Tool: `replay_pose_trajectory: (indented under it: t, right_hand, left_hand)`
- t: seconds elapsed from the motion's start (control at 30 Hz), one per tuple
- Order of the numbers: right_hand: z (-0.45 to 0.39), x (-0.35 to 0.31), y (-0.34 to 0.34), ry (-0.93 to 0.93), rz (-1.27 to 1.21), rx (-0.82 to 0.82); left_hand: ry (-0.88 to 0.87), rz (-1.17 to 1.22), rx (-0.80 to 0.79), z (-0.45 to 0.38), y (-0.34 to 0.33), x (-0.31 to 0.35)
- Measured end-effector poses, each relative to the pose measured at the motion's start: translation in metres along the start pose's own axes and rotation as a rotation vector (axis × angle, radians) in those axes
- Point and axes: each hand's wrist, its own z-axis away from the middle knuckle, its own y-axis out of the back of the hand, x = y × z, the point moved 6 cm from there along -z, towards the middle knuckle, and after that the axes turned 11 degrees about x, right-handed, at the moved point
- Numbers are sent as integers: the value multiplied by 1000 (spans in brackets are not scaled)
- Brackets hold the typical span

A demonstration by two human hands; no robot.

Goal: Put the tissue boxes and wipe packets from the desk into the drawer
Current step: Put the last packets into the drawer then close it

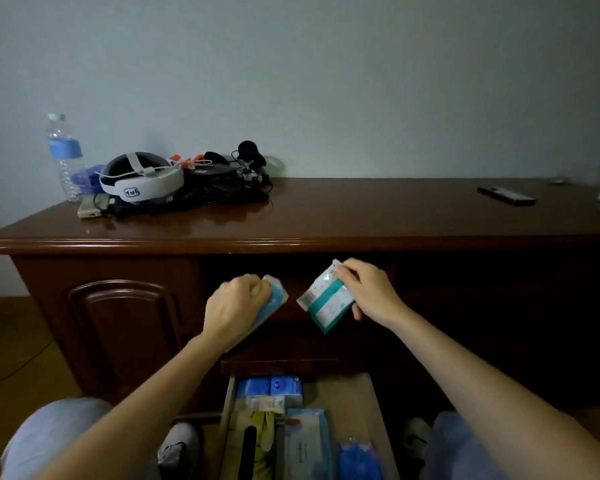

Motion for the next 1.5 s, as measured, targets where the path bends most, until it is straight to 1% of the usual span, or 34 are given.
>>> replay_pose_trajectory:
  t: [0.07,0.1,0.17,0.2,0.27,0.37,0.4,0.47,0.5,0.53,0.6,0.63,0.7,0.73,0.77,0.87,1.03,1.1,1.17,1.2,1.23,1.33,1.43,1.5]
  right_hand:
    - [11,29,-14,-115,-68,10]
    - [17,42,-22,-161,-115,2]
    - [31,69,-47,-237,-199,-39]
    - [37,83,-61,-254,-220,-63]
    - [51,105,-89,-265,-252,-114]
    - [69,119,-122,-205,-231,-209]
    - [76,121,-133,-179,-195,-272]
    - [92,126,-154,-198,-215,-392]
    - [98,130,-162,-246,-282,-406]
    - [102,136,-167,-298,-349,-370]
    - [101,156,-171,-401,-394,-218]
    - [103,169,-174,-483,-391,-202]
    - [116,193,-184,-646,-378,-305]
    - [123,203,-188,-676,-368,-358]
    - [129,210,-189,-694,-373,-371]
    - [137,227,-180,-752,-434,-249]
    - [148,254,-178,-825,-416,-248]
    - [150,266,-175,-824,-348,-175]
    - [148,283,-168,-869,-275,-67]
    - [148,291,-167,-899,-238,-46]
    - [149,298,-169,-921,-199,-62]
    - [162,312,-194,-929,-102,-215]
    - [175,318,-227,-895,-39,-307]
    - [178,324,-243,-848,57,-358]
  left_hand:
    - [217,118,-171,20,-28,-34]
    - [303,172,-223,31,-40,-46]
    - [409,263,-322,53,-71,-65]
    - [462,306,-361,62,-86,-71]
    - [626,410,-449,82,-115,-84]
    - [859,541,-600,109,-146,-99]
    - [916,601,-608,116,-156,-105]
    - [963,695,-511,122,-171,-119]
    - [970,721,-459,125,-177,-126]
    - [969,745,-439,129,-181,-130]
    - [910,737,-493,135,-191,-135]
    - [863,697,-534,137,-196,-137]
    - [789,622,-600,142,-202,-137]
    - [758,593,-627,145,-204,-138]
    - [722,566,-663,150,-207,-138]
    - [662,532,-756,169,-214,-142]
    - [611,412,-795,185,-223,-147]
    - [526,299,-757,186,-223,-152]
    - [454,193,-656,181,-217,-160]
    - [453,170,-609,178,-213,-165]
    - [466,150,-569,176,-210,-172]
    - [528,120,-473,171,-201,-187]
    - [636,195,-409,175,-193,-198]
    - [640,220,-391,178,-185,-203]
